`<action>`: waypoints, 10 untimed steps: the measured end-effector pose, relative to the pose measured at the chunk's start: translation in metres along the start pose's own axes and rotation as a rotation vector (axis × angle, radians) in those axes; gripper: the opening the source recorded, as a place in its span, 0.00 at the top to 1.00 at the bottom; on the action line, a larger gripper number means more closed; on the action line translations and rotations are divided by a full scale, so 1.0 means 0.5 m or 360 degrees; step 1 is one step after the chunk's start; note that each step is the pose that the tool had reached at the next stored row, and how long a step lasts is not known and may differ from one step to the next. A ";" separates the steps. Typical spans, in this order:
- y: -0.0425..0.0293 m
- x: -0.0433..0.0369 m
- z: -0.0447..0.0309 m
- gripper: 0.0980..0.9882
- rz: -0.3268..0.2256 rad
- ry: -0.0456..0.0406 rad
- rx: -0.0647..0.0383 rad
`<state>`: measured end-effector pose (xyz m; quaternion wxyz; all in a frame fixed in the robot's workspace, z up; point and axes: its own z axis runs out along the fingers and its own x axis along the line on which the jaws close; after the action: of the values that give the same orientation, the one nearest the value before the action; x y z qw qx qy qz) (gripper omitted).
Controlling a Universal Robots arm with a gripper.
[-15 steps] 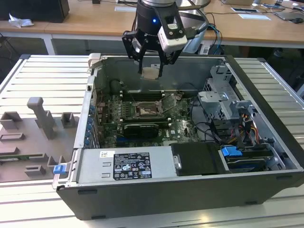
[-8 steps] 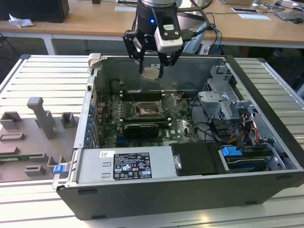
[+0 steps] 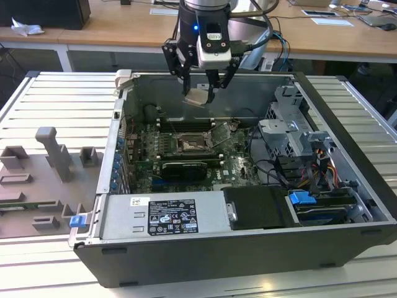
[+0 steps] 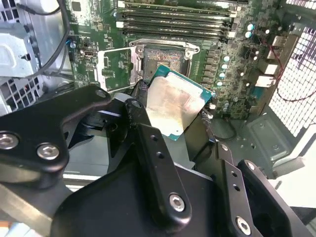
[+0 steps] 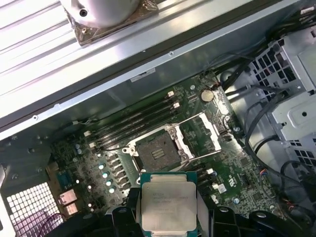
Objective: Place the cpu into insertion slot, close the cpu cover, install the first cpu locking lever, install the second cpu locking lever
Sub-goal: 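Place the cpu into insertion slot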
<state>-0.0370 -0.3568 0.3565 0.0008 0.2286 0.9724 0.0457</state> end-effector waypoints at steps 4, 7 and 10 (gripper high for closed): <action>0.000 0.000 0.001 0.50 0.0086 -0.0008 -0.0002; 0.000 0.000 0.001 0.50 0.0125 -0.0011 -0.0002; 0.000 0.000 0.001 0.50 0.0184 -0.0017 -0.0004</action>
<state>-0.0370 -0.3568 0.3558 0.0035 0.2848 0.9575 0.0456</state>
